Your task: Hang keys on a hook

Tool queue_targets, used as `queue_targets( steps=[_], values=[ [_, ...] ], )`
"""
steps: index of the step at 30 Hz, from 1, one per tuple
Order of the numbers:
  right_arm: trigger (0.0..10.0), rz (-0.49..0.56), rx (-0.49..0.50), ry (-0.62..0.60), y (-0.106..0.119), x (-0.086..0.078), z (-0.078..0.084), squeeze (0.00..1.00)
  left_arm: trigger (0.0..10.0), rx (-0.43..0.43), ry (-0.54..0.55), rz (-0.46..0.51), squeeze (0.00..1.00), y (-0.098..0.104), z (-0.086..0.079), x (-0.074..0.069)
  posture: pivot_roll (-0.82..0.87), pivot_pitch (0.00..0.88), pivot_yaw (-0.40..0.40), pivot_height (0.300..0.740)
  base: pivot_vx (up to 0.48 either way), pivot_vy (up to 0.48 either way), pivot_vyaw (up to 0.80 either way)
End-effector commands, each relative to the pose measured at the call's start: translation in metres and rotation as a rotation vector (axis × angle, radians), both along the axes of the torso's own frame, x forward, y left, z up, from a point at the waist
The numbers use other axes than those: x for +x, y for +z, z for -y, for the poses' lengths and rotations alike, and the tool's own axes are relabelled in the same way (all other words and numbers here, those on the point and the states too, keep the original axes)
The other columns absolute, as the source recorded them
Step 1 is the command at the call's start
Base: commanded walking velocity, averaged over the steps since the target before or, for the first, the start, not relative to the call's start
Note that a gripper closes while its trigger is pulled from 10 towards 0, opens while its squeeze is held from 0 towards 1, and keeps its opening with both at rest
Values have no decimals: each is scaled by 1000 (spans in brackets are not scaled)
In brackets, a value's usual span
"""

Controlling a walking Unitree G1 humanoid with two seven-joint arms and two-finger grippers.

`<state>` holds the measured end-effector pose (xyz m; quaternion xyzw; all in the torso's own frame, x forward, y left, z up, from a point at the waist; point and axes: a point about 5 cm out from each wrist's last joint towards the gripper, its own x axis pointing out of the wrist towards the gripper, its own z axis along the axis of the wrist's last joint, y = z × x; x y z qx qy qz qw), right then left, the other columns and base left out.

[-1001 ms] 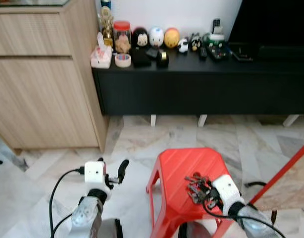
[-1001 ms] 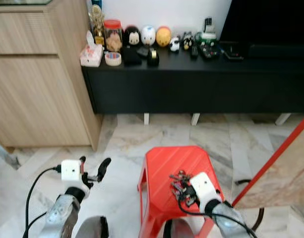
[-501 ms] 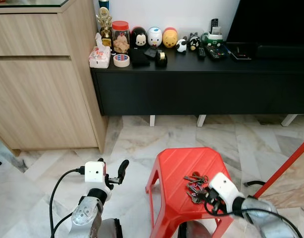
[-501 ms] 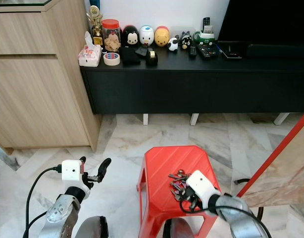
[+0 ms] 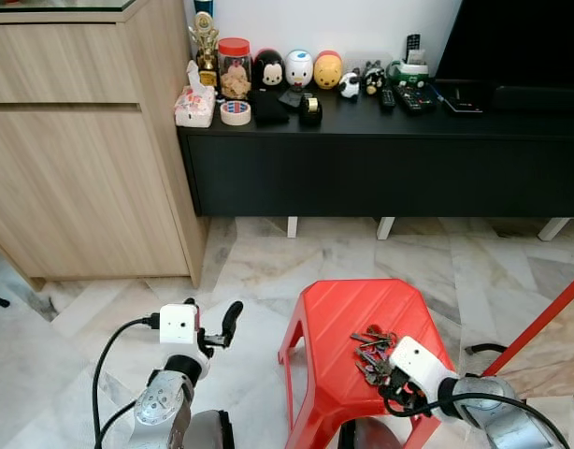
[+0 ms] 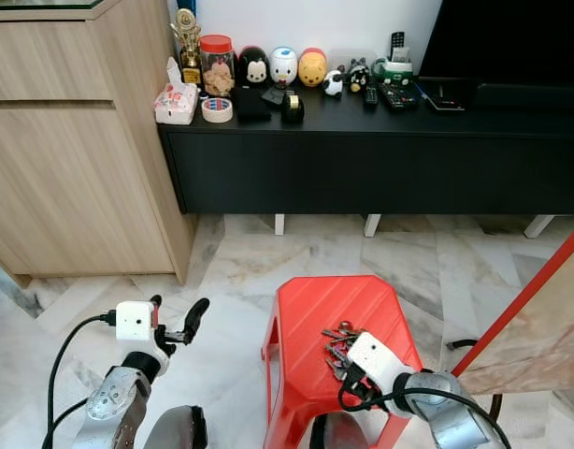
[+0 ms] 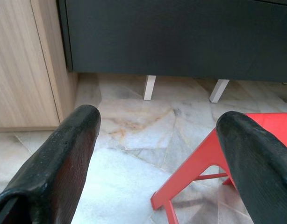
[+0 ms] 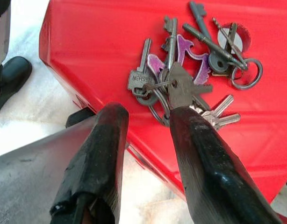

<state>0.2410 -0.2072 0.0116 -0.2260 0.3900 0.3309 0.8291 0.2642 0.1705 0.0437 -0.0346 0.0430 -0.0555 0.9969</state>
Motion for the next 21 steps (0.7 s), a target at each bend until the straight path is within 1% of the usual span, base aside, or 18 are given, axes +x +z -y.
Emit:
queue_targets(
  steps=[1, 4, 9, 15, 21],
  values=[
    [10000, -16, -18, -4, 2, 2, 5, 0, 10000, -1, -10, -15, 0, -1, 2, 1, -13, 40, -64, 601, 0, 0, 0],
    [10000, -34, -45, -6, -1, 1, 10, 0, 10000, -1, -9, -15, 0, -1, 2, 1, -9, 40, -65, 601, 0, 0, 0],
    [10000, -26, -45, -22, -1, 2, 10, 0, 10000, -1, -9, -14, 0, -1, 2, 1, -9, 40, -65, 601, 0, 0, 0],
    [10000, 5, -46, -68, -2, 8, 10, 0, 10000, 1, -10, -9, 0, 0, 1, 2, -7, 43, -60, 601, 0, 0, 0],
    [10000, 9, -32, -80, -6, 11, 4, 0, 10000, 1, -10, -9, 0, 1, 2, 2, -6, 42, -59, 601, 0, 0, 0]
  ],
)
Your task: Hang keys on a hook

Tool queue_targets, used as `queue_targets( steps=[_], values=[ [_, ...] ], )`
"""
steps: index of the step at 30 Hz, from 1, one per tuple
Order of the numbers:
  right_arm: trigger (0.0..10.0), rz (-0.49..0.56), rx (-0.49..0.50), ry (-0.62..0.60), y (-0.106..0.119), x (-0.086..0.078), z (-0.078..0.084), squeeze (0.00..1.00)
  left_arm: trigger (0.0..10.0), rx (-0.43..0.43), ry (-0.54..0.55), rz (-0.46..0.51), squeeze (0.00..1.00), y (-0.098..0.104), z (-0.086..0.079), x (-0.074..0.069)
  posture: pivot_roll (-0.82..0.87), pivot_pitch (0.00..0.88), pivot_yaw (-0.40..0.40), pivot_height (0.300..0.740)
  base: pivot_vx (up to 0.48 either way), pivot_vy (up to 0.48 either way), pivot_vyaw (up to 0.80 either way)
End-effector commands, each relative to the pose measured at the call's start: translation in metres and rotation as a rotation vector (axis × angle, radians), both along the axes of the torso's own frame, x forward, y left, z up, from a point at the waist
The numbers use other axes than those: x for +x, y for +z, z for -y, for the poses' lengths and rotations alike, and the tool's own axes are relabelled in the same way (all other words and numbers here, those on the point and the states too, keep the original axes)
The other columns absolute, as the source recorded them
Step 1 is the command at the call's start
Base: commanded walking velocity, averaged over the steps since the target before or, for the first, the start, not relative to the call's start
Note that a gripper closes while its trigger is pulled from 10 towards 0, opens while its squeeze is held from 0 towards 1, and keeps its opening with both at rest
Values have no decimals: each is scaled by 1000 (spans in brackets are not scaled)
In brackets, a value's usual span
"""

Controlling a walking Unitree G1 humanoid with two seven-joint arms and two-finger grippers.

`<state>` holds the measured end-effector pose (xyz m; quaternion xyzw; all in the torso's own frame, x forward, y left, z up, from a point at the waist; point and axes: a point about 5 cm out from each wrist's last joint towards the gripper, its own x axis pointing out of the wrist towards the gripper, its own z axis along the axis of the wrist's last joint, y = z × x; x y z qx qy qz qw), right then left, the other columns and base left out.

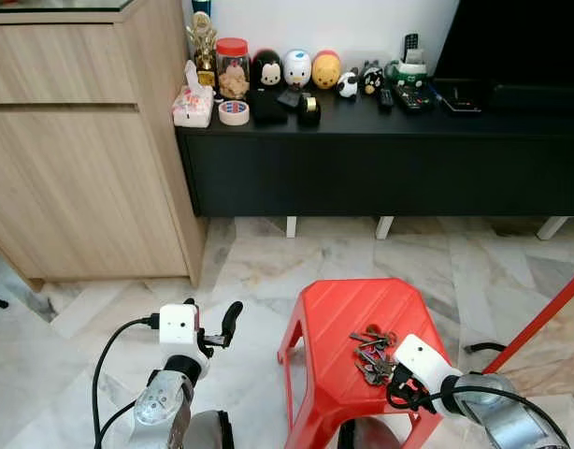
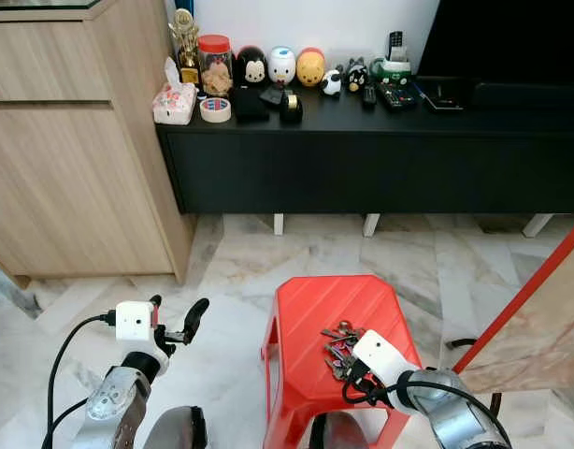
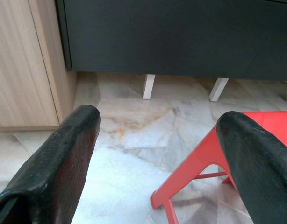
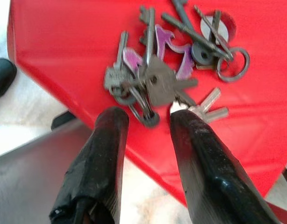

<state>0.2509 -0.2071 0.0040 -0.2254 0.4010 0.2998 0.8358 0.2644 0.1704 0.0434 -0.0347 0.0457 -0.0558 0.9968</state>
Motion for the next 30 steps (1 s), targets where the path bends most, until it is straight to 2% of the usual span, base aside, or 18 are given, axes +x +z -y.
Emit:
queue_targets(
  steps=[1, 8, 17, 18, 19, 20, 21, 30],
  values=[
    [10000, 8, -10, -15, -1, 2, 3, 0, 10000, 1, -10, -3, 0, 1, 2, 1, -1, 43, -60, 601, 0, 0, 0],
    [10000, 4, 5, -7, -5, 3, -5, 0, 10000, -1, -9, -5, 0, 1, 3, 1, -2, 42, -59, 601, 0, 0, 0],
    [9922, 18, -6, -16, -6, 6, -3, 0, 10000, 3, -7, -7, 0, 0, 3, -1, -1, 43, -61, 601, 0, 0, 0],
    [4745, 19, -4, -17, -6, 6, -4, 0, 10000, 3, -7, -8, 0, -1, 3, -1, -1, 43, -61, 601, 0, 0, 0],
    [902, 20, -3, -17, -6, 6, -4, 0, 10000, 3, -7, -8, 0, -1, 3, -1, -1, 43, -61, 601, 0, 0, 0],
    [902, 20, -3, -17, -6, 6, -4, 0, 10000, 3, -7, -8, 0, -1, 3, -1, -1, 43, -61, 601, 0, 0, 0],
    [0, 22, -2, -15, -6, 7, -4, 0, 10000, 3, -8, -9, 0, -1, 3, -1, -2, 44, -61, 601, 0, 0, 0],
    [0, 10, 15, 4, -9, 4, -11, 0, 10000, 3, -9, -9, 0, -1, 3, 0, 0, 44, -59, 601, 0, 0, 0]
  ],
)
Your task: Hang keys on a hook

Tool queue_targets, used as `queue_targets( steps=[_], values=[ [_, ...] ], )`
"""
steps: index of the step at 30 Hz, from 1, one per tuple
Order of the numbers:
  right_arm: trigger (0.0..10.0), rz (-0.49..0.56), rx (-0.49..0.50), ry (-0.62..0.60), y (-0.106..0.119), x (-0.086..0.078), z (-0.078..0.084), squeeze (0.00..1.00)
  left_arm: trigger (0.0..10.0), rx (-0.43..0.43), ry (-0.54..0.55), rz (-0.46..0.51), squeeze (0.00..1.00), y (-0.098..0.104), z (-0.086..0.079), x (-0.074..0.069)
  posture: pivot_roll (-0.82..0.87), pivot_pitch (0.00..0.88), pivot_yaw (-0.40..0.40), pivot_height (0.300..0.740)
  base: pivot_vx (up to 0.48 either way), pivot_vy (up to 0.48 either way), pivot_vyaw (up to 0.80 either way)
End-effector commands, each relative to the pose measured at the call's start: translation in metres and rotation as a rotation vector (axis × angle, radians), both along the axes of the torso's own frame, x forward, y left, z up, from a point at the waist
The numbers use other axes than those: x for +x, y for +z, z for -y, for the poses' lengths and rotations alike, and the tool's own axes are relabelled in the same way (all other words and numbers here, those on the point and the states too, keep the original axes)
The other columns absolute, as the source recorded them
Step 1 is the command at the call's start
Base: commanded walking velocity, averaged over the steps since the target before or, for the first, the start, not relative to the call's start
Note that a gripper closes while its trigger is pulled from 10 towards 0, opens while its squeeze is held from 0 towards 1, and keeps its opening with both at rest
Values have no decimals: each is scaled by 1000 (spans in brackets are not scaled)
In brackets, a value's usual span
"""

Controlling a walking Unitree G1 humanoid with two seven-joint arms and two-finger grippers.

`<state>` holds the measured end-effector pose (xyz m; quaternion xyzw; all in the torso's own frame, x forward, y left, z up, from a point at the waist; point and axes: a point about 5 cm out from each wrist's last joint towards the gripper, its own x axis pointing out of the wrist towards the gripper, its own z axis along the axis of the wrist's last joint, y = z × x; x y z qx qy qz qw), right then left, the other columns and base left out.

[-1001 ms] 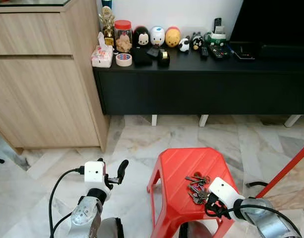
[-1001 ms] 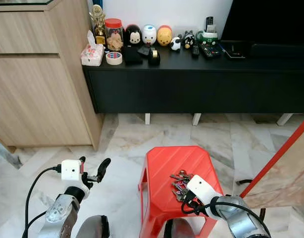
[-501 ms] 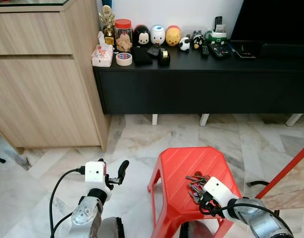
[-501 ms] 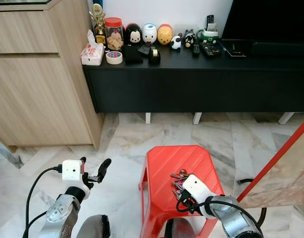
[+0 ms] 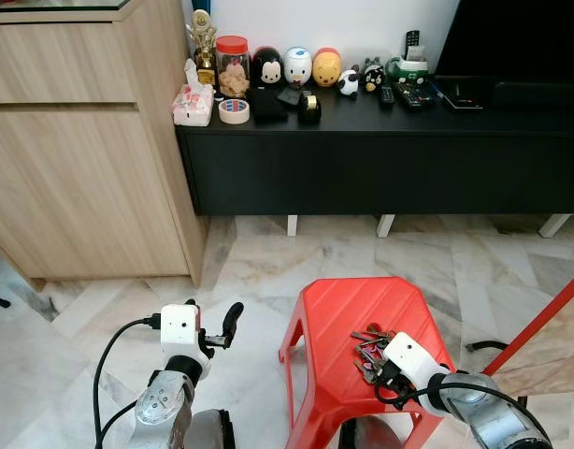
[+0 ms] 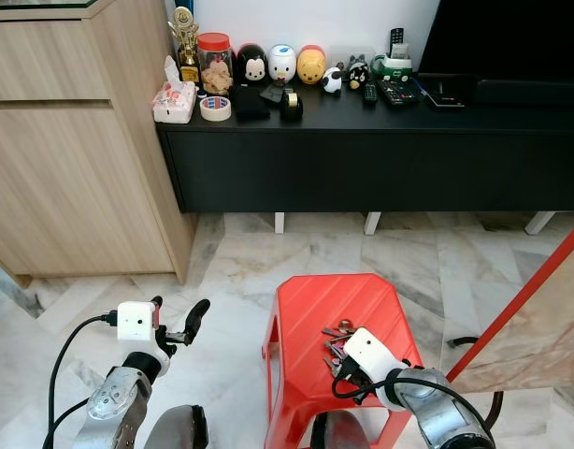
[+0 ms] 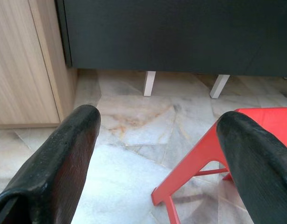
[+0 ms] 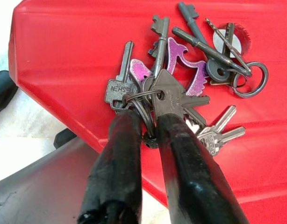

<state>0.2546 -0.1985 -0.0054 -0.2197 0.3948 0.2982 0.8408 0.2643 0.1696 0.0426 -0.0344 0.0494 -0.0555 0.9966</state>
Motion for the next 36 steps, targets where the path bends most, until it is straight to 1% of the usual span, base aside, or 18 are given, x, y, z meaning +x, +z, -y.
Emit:
queue_targets(
  steps=[1, 8, 14, 18, 19, 21, 23, 26, 27, 29, 30, 31, 32, 33, 36],
  values=[
    [0, -4, 2, 13, 0, 0, -2, 0, 10000, 3, -10, -2, 0, 0, 2, 0, 0, 44, -59, 601, 0, 0, 0],
    [0, -14, 6, 27, -2, -2, -4, 0, 10000, 3, -13, -5, 0, 0, 3, -1, -1, 44, -59, 601, 0, 0, 0],
    [0, -20, 21, 37, -4, -5, -9, 0, 10000, 5, -15, -7, 0, -1, 3, -1, -1, 44, -59, 601, 0, 0, 0],
    [0, 31, 50, -16, 0, 0, -10, 0, 10000, 7, -13, -8, 0, -1, 3, -1, 2, 45, -59, 601, 0, 0, 0],
    [0, 103, 93, -71, 7, 8, -12, 0, 10000, 9, -12, -8, 0, -1, 3, -1, 2, 45, -59, 601, 0, 0, 0],
    [0, 149, 131, -118, 12, 13, -12, 0, 10000, 10, -12, -8, 0, -1, 2, -1, 1, 44, -60, 601, 0, 0, 0],
    [0, 164, 147, -139, 14, 15, -12, 0, 10000, 10, -12, -7, 0, -1, 2, -1, 1, 44, -60, 601, 0, 0, 0],
    [0, 264, 261, -232, 27, 22, -16, 0, 10000, 11, -13, -7, 0, -1, 3, -1, -2, 43, -61, 601, 0, 0, 0],
    [0, 264, 261, -232, 27, 22, -16, 0, 10000, 11, -13, -7, 0, -1, 3, -1, -2, 43, -61, 601, 0, 0, 0],
    [0, 351, 321, -282, 36, 24, -21, 0, 10000, 10, -14, -8, 0, -1, 4, -1, -4, 42, -63, 601, 0, 0, 0],
    [0, 377, 344, -300, 38, 24, -22, 0, 10000, 10, -15, -8, 0, -1, 5, -1, -2, 42, -64, 601, 0, 0, 0],
    [0, 377, 344, -300, 38, 24, -22, 0, 10000, 10, -15, -8, 0, -1, 5, -1, -2, 42, -64, 601, 0, 0, 0],
    [0, 410, 394, -323, 41, 24, -26, 0, 10000, 10, -16, -7, 0, -1, 5, -1, -2, 42, -64, 601, 0, 0, 0],
    [0, 459, 480, -368, 47, 23, -31, 0, 10000, 11, -14, -7, 0, -1, 5, -1, -3, 42, -66, 601, 0, 0, 0],
    [0, 496, 706, -479, 61, 24, -35, 0, 10000, 13, -11, -6, 0, -2, 5, -1, -6, 42, -66, 601, 0, 0, 0]
  ],
)
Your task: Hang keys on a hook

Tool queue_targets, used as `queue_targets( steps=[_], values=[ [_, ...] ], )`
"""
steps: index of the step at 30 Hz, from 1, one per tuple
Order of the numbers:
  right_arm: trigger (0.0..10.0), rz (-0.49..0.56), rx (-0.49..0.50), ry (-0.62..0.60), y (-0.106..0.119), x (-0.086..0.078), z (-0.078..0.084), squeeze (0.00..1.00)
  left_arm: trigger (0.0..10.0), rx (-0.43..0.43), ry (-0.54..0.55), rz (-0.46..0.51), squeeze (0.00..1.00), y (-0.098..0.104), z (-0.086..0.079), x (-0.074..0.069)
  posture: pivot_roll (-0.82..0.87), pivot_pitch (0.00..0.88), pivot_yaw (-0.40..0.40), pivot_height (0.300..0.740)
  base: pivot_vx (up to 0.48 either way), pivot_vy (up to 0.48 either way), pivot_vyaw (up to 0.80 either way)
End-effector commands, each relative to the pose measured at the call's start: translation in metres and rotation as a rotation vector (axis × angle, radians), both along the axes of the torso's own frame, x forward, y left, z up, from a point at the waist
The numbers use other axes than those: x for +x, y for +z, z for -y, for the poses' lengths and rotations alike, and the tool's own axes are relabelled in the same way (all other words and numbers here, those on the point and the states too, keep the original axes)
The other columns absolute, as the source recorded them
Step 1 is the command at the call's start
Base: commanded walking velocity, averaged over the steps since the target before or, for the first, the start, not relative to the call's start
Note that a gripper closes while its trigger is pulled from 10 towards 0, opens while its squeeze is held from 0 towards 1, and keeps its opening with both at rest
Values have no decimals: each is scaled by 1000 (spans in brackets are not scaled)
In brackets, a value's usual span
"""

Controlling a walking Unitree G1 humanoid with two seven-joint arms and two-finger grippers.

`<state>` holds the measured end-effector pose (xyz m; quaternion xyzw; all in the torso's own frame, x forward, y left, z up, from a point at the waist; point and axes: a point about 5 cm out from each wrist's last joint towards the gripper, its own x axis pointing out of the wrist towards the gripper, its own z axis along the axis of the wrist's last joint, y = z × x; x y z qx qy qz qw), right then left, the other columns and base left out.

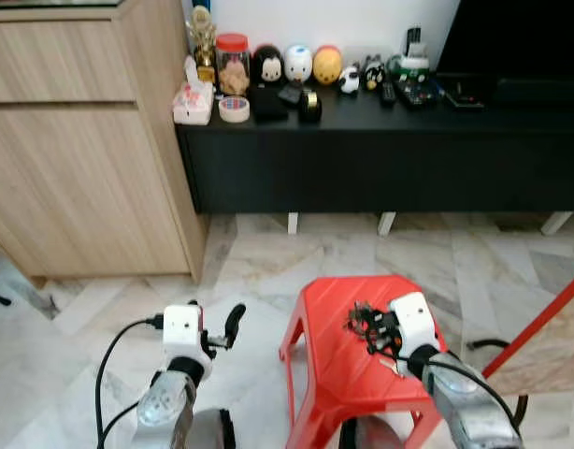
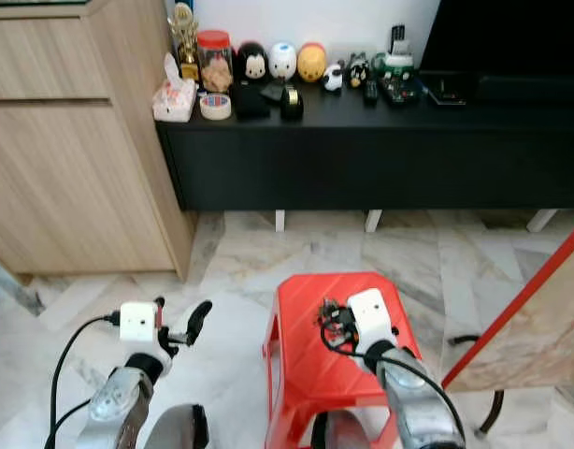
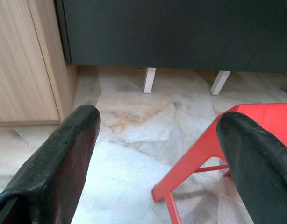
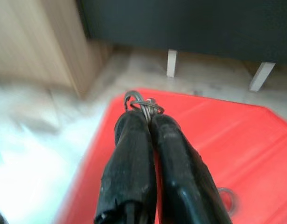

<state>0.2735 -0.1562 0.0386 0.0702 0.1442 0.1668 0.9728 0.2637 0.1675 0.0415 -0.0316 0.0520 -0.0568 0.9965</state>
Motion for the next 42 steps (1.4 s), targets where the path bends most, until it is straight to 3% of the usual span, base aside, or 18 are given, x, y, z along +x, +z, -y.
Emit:
queue_targets(
  steps=[1, 2, 3, 7, 10, 11, 14, 20, 21, 22, 23, 25, 26, 29, 31, 32, 33, 42],
  values=[
    [0, 77, 90, -51, 17, 6, 7, 0, 10000, 7, -8, -1, 0, -1, 3, -1, -6, 42, -66, 601, 0, 0, 0],
    [2196, 105, 157, -73, 23, 7, 6, 0, 10000, 8, -7, -2, 0, -1, 3, -1, -6, 42, -66, 601, 0, 0, 0],
    [10000, 143, 223, -125, 31, 9, 6, 0, 10000, 8, -8, -1, 0, -1, 3, -1, -6, 42, -66, 601, 0, 0, 0],
    [10000, 206, 244, -266, 39, 14, 12, 0, 10000, 6, -7, 0, 0, -1, 4, 0, -11, 37, -69, 601, 0, 0, 0],
    [10000, 248, 193, -377, 43, 16, 19, 0, 10000, 3, -4, 3, 0, 0, 5, 2, -9, 35, -71, 601, 0, 0, 0],
    [10000, 281, 81, -431, 44, 16, 23, 0, 10000, -1, -2, 5, 0, 0, 5, 2, -10, 34, -72, 601, 0, 0, 0],
    [10000, 282, 73, -443, 43, 16, 22, 0, 10000, -3, 1, 7, 0, 0, 5, 2, -13, 33, -73, 601, 0, 0, 0],
    [10000, 263, 136, -464, 40, 16, 21, 0, 10000, -5, 9, 10, 0, 0, 6, 2, -10, 31, -79, 601, 0, 0, 0],
    [10000, 220, 247, -483, 36, 18, 18, 0, 10000, -7, 12, 11, 0, 0, 7, 2, -9, 32, -82, 601, 0, 0, 0],
    [10000, 204, 274, -483, 35, 18, 17, 0, 10000, -7, 12, 11, 0, 0, 7, 2, -9, 32, -82, 601, 0, 0, 0],
    [10000, 202, 198, -451, 33, 19, 14, 0, 10000, -7, 13, 12, 0, 0, 7, 2, -9, 32, -82, 601, 0, 0, 0],
    [10000, 273, -160, -324, 35, 20, 10, 0, 10000, -7, 13, 12, 0, 0, 7, 2, -9, 32, -82, 601, 0, 0, 0],
    [10000, 313, -284, -279, 35, 20, 8, 0, 10000, -6, 13, 12, 0, 0, 7, 2, -9, 32, -82, 601, 0, 0, 0],
    [10000, 266, 316, -569, 44, 21, 28, 0, 10000, -4, 15, 12, 0, -1, 7, 2, -12, 35, -81, 601, 0, 0, 0],
    [10000, 276, 340, -546, 46, 22, 28, 0, 10000, -3, 16, 12, 0, -1, 7, 2, -15, 35, -80, 601, 0, 0, 0],
    [10000, 301, 213, -465, 48, 23, 24, 0, 10000, -2, 17, 12, 0, -1, 7, 2, -15, 35, -80, 601, 0, 0, 0],
    [10000, 303, 190, -442, 48, 23, 21, 0, 10000, -2, 17, 11, 0, -1, 7, 2, -11, 33, -80, 601, 0, 0, 0],
    [10000, 341, 141, -453, 47, 20, 20, 0, 10000, -1, 15, 13, 0, -1, 8, 3, -11, 33, -78, 601, 0, 0, 0]
  ],
)
